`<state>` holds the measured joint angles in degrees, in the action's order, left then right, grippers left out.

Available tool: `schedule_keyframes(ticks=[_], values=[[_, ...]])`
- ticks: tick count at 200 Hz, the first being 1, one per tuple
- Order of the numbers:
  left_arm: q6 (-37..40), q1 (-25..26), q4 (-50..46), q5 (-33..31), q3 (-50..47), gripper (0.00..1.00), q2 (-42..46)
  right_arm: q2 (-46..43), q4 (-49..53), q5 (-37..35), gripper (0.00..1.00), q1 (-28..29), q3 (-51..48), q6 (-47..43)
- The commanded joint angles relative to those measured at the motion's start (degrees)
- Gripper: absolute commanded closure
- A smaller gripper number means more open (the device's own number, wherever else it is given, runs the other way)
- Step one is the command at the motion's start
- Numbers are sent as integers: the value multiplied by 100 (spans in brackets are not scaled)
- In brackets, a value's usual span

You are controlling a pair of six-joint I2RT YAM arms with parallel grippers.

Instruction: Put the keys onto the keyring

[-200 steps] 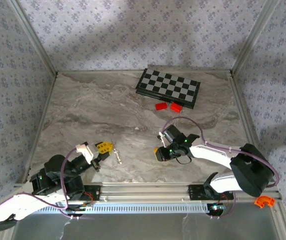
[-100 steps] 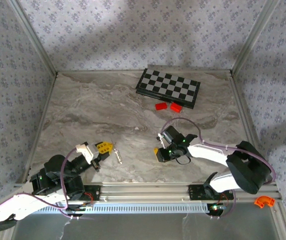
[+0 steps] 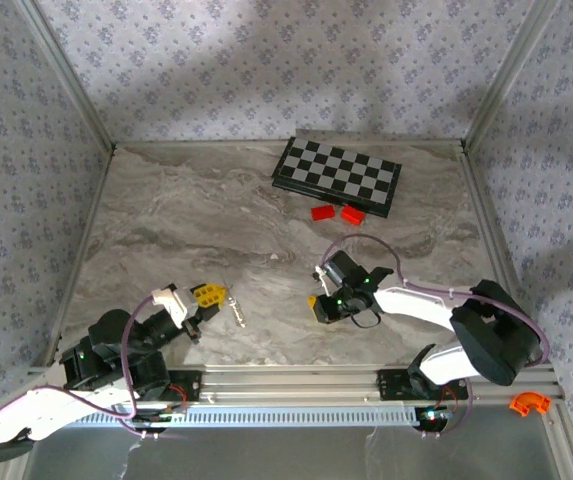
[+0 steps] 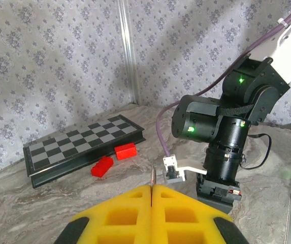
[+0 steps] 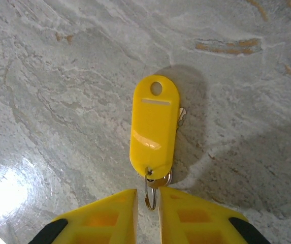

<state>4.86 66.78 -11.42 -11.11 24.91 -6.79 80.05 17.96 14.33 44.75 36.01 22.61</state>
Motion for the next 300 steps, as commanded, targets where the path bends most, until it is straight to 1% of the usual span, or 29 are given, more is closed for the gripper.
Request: schedule_keyframes(ticks=[1, 32, 132, 152, 179, 203, 223, 264, 280, 300], values=[[-25, 45, 219, 91, 89, 100, 107, 68, 37, -104, 82, 60, 176, -120], [-30, 44, 219, 87, 96, 100, 110, 85, 41, -123, 84, 82, 190, -148], [-113, 40, 184, 83, 146, 100, 95, -92, 258, -482, 97, 309, 247, -360], [-133, 41, 174, 80, 164, 100, 69, -292, 296, -566, 100, 426, 288, -471], [-176, 38, 174, 148, 248, 100, -103, -821, 354, -714, 100, 630, 402, -683], [-200, 43, 202, 417, 377, 100, -386, -1355, 421, -774, 100, 789, 604, -938], [-221, 38, 159, 680, 533, 100, -716, -1768, 460, -675, 100, 879, 774, -1194], [-210, 45, 3, 1354, 901, 100, -1465, -2547, 527, -203, 100, 1184, 1174, -1754], [-108, 41, -21, 1707, 1011, 100, -1709, -2717, 630, -21, 100, 1333, 1380, -1968], [55, 43, 4, 1996, 1115, 100, -1905, -2848, 827, 231, 100, 1519, 1626, -2201]])
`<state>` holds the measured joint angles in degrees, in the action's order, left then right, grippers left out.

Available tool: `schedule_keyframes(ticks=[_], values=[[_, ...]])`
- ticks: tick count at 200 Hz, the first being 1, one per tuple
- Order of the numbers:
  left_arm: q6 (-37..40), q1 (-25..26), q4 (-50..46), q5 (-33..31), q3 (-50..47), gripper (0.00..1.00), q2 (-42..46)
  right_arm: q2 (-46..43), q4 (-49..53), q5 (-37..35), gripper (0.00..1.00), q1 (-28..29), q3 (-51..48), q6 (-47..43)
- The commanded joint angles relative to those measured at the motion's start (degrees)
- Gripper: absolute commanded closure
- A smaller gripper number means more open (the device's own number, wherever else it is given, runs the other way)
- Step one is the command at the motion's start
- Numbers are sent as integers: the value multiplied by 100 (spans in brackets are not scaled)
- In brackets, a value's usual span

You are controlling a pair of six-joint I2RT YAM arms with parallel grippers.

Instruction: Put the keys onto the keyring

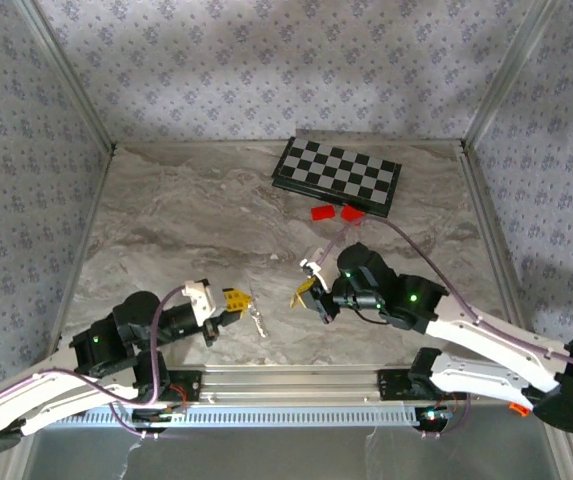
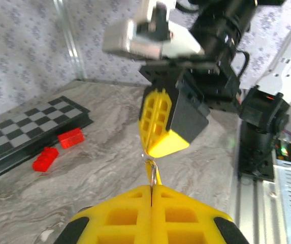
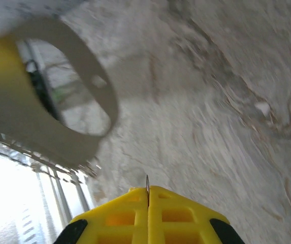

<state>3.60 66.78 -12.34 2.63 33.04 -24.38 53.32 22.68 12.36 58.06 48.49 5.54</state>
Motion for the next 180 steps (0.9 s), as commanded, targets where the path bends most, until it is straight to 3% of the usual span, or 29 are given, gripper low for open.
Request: schedule_keyframes(ticks=[1, 38, 83, 180], values=[[193, 44, 98, 627, 306, 100, -150, -174, 371, 440, 100, 197, 392, -506], [474, 39, 72, 1040, 425, 100, -262, -187, 912, 779, 100, 406, 910, -763], [685, 39, -89, 1031, 557, 100, -381, 47, 1479, 648, 100, 528, 1491, -944], [602, 45, 74, 756, 417, 100, -351, 207, 1228, -667, 100, 1211, 1654, -1253]])
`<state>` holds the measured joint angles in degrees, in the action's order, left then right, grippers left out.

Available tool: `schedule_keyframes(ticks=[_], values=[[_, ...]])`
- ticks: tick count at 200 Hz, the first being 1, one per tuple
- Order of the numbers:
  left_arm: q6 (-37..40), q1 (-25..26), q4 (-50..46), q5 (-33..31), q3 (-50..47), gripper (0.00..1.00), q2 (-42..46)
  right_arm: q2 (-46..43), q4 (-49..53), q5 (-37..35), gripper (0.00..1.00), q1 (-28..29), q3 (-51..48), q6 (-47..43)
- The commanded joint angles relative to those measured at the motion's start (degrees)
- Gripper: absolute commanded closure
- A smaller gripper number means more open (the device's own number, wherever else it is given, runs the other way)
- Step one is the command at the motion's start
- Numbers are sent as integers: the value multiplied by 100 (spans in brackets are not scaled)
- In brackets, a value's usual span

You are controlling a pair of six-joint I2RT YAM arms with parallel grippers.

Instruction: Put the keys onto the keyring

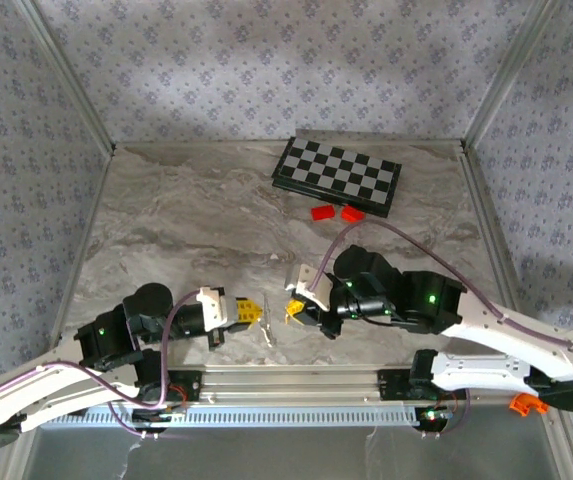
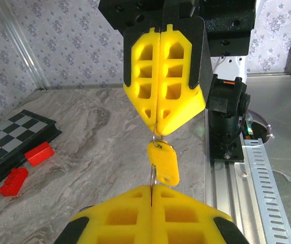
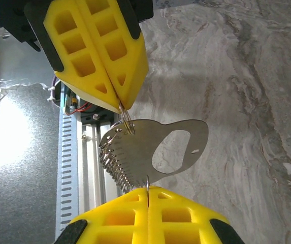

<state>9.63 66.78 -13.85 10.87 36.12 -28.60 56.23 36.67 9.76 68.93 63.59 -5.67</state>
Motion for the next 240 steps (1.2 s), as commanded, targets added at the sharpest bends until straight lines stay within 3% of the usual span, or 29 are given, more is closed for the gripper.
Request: schedule_keyframes(ticks=[1, 240], values=[[-3, 45, 224, -68, 108, 100, 72, -80, -174, -410, 100, 132, 144, -129], [-86, 45, 629, -272, -140, 100, 153, 301, -698, -615, 100, 455, 206, -189]])
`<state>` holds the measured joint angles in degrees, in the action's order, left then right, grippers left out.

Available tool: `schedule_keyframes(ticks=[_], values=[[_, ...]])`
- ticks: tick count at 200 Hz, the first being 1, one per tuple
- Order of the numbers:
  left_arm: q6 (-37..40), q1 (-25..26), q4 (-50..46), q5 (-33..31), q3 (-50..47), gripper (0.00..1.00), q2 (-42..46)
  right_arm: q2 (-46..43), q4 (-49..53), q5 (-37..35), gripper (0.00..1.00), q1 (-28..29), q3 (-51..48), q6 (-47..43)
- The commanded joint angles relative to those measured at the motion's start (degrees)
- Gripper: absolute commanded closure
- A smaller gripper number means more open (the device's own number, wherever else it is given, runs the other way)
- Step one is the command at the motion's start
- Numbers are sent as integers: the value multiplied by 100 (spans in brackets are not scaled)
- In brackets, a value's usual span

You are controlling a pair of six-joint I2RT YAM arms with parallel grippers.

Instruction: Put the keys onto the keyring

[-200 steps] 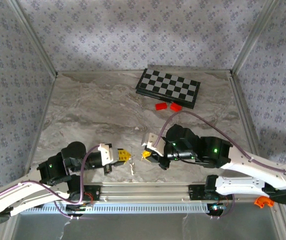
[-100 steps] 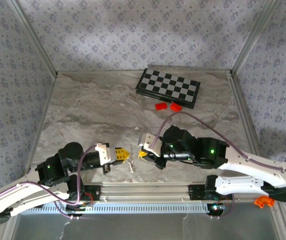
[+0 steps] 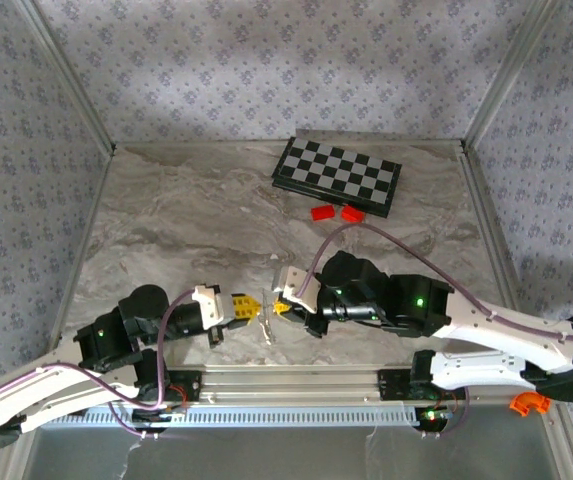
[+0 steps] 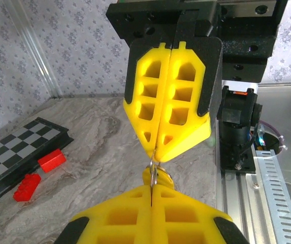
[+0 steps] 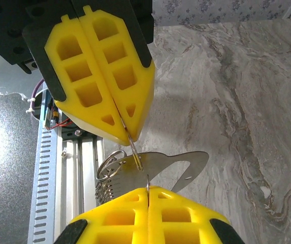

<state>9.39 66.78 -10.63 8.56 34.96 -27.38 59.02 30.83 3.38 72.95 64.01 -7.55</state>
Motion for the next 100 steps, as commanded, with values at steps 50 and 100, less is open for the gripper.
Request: schedule_keyframes(ticks=[50, 100], values=[[-59, 41, 326, -64, -34, 100, 31, 13, -151, 31, 100, 62, 147, 8], [-65, 45, 334, -53, -32, 100, 30, 47, -195, 34, 100, 62, 138, 17]])
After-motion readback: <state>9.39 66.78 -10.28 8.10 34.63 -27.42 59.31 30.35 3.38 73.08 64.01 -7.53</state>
